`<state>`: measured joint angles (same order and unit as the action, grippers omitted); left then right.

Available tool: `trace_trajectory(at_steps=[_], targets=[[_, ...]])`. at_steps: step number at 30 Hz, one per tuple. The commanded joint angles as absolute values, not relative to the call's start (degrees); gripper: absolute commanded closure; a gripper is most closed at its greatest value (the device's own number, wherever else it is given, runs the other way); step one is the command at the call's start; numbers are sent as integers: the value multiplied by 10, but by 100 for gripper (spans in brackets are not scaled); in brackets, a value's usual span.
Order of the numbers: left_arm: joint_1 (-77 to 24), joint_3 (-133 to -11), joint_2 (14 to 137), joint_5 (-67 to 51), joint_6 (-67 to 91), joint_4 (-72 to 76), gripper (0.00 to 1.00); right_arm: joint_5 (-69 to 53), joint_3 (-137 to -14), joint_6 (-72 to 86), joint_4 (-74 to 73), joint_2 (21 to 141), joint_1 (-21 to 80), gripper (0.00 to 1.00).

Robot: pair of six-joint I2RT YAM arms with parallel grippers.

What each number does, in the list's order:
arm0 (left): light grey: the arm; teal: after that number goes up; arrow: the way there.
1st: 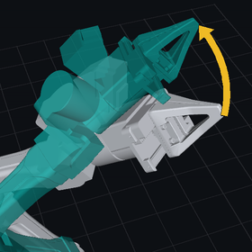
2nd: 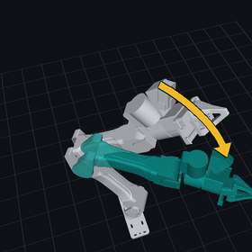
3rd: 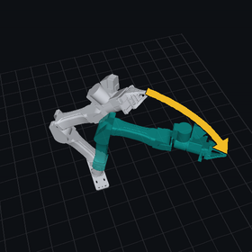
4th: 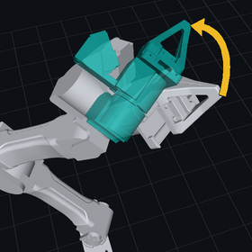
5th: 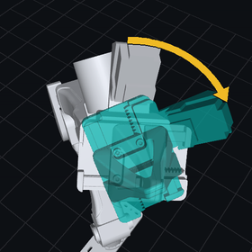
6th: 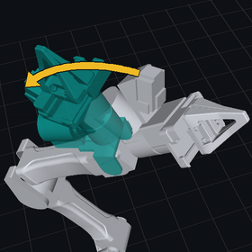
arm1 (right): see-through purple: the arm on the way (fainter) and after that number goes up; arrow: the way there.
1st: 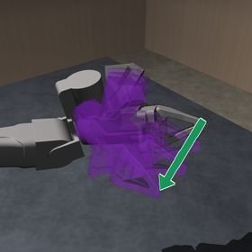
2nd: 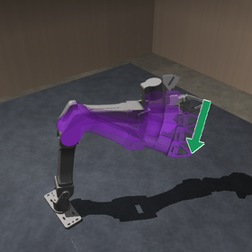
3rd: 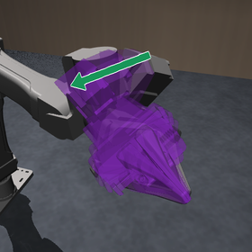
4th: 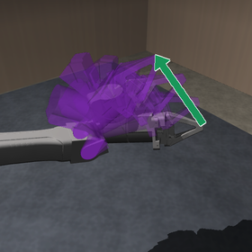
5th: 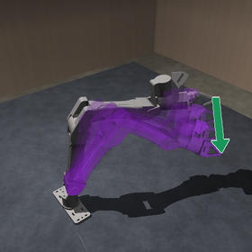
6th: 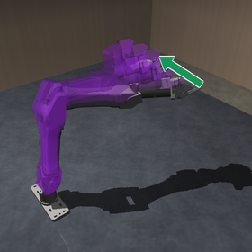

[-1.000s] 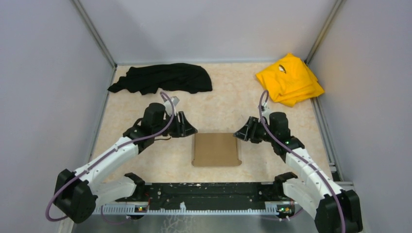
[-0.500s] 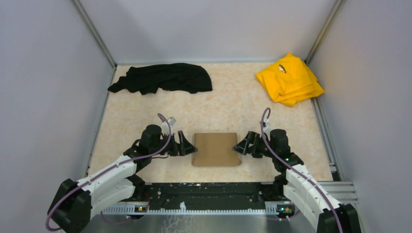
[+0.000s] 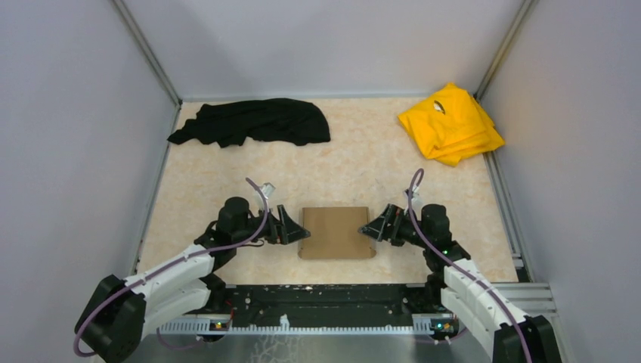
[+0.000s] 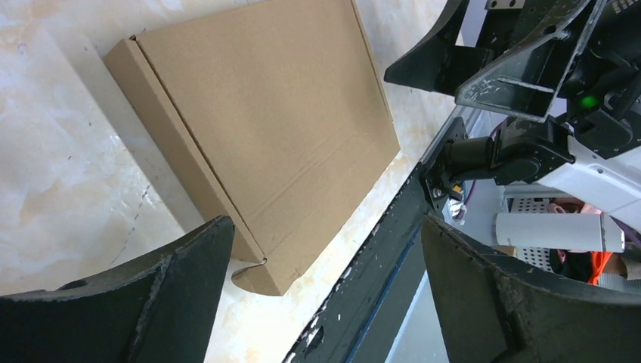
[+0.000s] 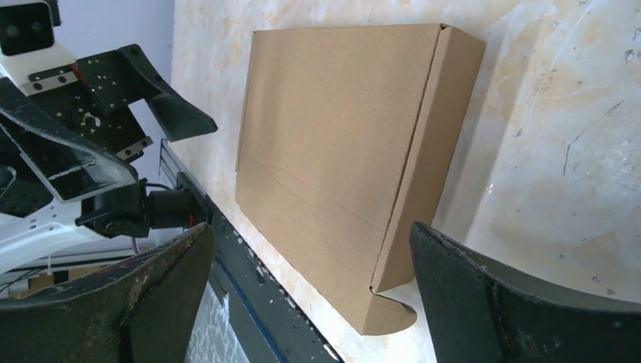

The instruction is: Fold the paper box

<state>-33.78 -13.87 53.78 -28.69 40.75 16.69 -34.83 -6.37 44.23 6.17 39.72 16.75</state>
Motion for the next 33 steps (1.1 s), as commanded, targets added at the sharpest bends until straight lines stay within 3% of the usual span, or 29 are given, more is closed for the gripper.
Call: trace_trajectory(at_steps=[1, 33], targets=[[-342, -123, 522, -296, 408, 165, 1, -361, -65, 448, 89, 382, 171, 1], [-375, -109, 604, -276, 421, 231, 1, -370, -56, 446, 124, 447, 193, 1]])
